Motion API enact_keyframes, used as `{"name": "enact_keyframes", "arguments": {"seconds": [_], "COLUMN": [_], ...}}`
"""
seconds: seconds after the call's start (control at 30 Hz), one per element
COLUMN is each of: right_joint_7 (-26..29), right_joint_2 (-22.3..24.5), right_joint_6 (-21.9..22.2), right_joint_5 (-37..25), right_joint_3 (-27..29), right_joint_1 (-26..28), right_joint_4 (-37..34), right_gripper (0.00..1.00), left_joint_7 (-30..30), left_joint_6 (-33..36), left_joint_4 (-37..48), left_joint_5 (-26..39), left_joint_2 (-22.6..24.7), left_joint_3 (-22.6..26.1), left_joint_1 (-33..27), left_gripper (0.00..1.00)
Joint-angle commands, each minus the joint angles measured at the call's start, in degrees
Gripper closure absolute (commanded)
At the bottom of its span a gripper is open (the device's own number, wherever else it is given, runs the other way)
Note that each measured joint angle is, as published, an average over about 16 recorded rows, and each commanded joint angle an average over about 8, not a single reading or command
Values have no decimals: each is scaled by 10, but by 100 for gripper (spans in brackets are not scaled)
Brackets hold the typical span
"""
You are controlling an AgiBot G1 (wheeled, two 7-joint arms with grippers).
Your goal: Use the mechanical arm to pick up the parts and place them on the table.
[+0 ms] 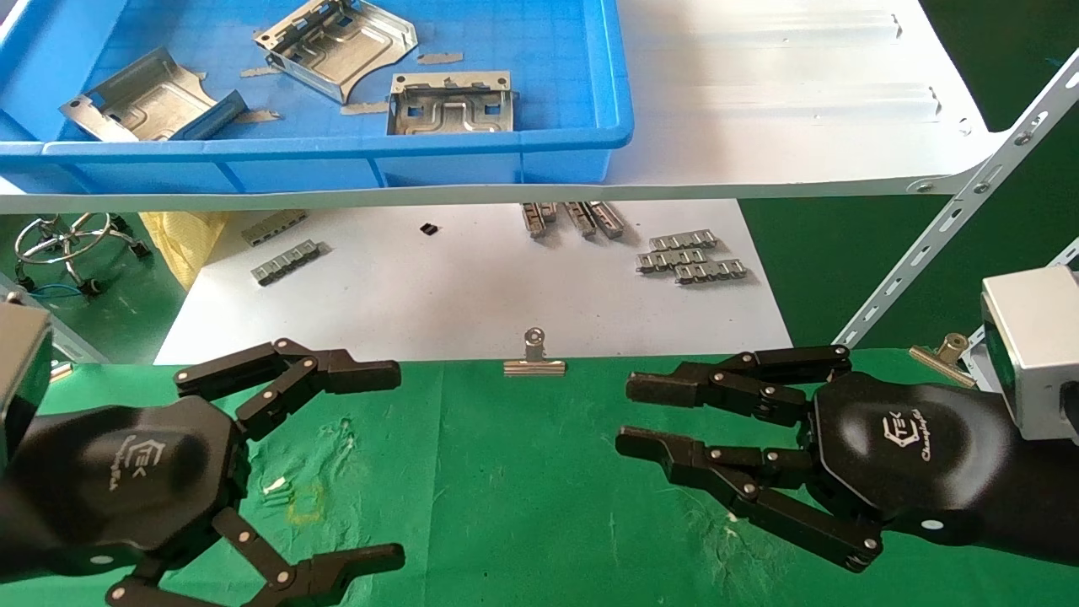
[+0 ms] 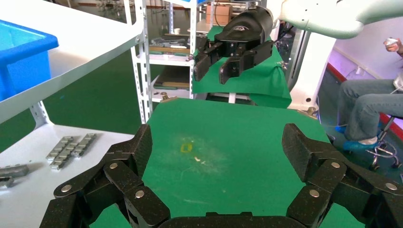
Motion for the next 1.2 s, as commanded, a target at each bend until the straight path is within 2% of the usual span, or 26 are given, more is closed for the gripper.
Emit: {"name": "enact_keyframes", "arguments": {"seconds": [0.03,0.13,0.23,0.37,0.5,0.7,0.87,0.9,0.93,1.13,1.17,1.2], "right_joint_7": [0,0,0,0,0,0,0,0,0,0,0,0], "right_joint_2": [0,0,0,0,0,0,0,0,0,0,0,0], "right_joint_6": [0,0,0,0,0,0,0,0,0,0,0,0], "right_joint_5": [0,0,0,0,0,0,0,0,0,0,0,0], "right_joint_3": [0,0,0,0,0,0,0,0,0,0,0,0], "right_joint_1": [0,0,0,0,0,0,0,0,0,0,0,0], "right_joint_4": [0,0,0,0,0,0,0,0,0,0,0,0], "right_gripper": [100,100,100,100,100,100,100,100,100,100,100,100], "left_joint_7": [1,-4,-10,-14,-9,21,45,48,49,49,48,47], "left_joint_6": [1,-3,-9,-15,-33,-146,-257,-275,-290,-347,-352,-356], "left_joint_4": [-3,8,29,95,212,414,545,567,587,673,682,690], "left_joint_5": [2,-7,-2,42,115,233,300,309,317,355,360,365], "left_joint_2": [-1,5,18,50,98,179,242,253,263,304,309,313], "left_joint_3": [0,-3,-2,15,46,89,116,121,125,148,151,154], "left_joint_1": [3,-13,-54,-155,-275,-419,-492,-503,-512,-550,-554,-558], "left_gripper": [0,0,0,0,0,0,0,2,10,85,95,100]}}
